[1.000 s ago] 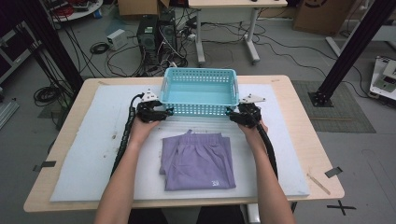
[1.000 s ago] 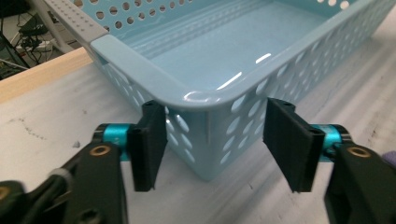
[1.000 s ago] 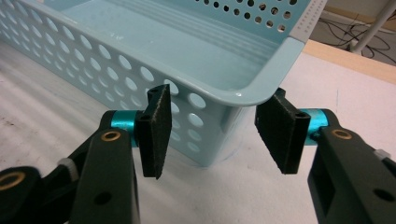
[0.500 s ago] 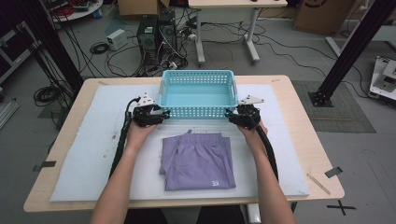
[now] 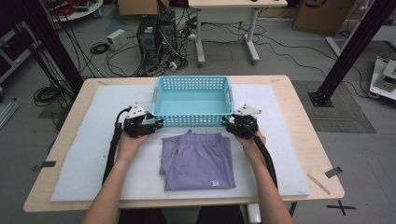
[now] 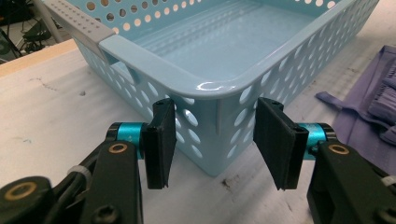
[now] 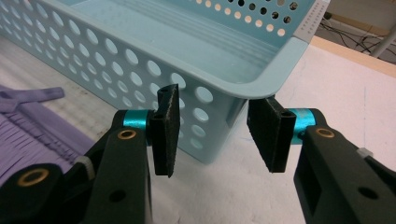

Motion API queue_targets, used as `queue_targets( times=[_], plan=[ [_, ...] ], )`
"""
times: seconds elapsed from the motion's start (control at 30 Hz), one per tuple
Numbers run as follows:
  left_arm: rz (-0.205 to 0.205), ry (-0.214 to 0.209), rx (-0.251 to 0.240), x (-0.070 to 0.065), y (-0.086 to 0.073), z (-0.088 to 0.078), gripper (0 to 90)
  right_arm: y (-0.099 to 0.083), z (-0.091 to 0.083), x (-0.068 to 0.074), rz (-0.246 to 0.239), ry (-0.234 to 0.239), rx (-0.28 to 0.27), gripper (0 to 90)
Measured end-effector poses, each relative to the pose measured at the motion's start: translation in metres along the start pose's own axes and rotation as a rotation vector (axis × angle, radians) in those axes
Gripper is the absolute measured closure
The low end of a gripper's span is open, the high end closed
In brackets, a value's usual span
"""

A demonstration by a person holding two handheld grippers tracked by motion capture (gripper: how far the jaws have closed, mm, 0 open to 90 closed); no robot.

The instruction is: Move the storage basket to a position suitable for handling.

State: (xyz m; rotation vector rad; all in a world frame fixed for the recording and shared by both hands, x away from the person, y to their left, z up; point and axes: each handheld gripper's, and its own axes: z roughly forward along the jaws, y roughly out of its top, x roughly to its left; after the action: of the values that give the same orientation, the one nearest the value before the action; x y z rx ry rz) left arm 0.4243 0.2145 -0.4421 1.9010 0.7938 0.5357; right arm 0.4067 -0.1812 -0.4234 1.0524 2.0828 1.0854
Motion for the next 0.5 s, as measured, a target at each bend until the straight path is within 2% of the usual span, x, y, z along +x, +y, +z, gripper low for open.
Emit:
queue_targets(
  times=[0.23, 0.27, 0.3, 0.33, 0.37, 0.4, 0.5],
  plan=[
    [0.018, 0.013, -0.003, -0.004, -0.003, -0.003, 49.1, -0.002, -0.001, 0.001, 0.008, 0.003, 0.002, 55.6],
    [0.013, 0.035, 0.007, -0.005, -0.003, -0.003, 43.4, -0.002, -0.001, 0.000, 0.006, 0.011, 0.011, 54.2],
    [0.013, 0.035, 0.007, -0.005, -0.003, -0.003, 37.4, -0.002, -0.001, 0.000, 0.006, 0.011, 0.011, 54.2],
    [-0.005, 0.049, 0.010, -0.004, -0.003, -0.004, 31.5, -0.003, -0.001, -0.002, 0.018, 0.002, 0.028, 45.1],
    [-0.029, 0.052, 0.016, -0.002, -0.003, -0.005, 31.5, -0.003, -0.001, -0.002, 0.018, 0.002, 0.028, 45.1],
    [-0.053, 0.055, 0.020, -0.001, -0.004, -0.008, 27.8, -0.005, -0.004, -0.005, 0.035, 0.001, 0.027, 43.4],
    [-0.069, 0.061, 0.010, 0.000, -0.006, -0.021, 27.0, -0.007, -0.010, -0.008, 0.063, 0.001, 0.021, 35.2]
  ],
)
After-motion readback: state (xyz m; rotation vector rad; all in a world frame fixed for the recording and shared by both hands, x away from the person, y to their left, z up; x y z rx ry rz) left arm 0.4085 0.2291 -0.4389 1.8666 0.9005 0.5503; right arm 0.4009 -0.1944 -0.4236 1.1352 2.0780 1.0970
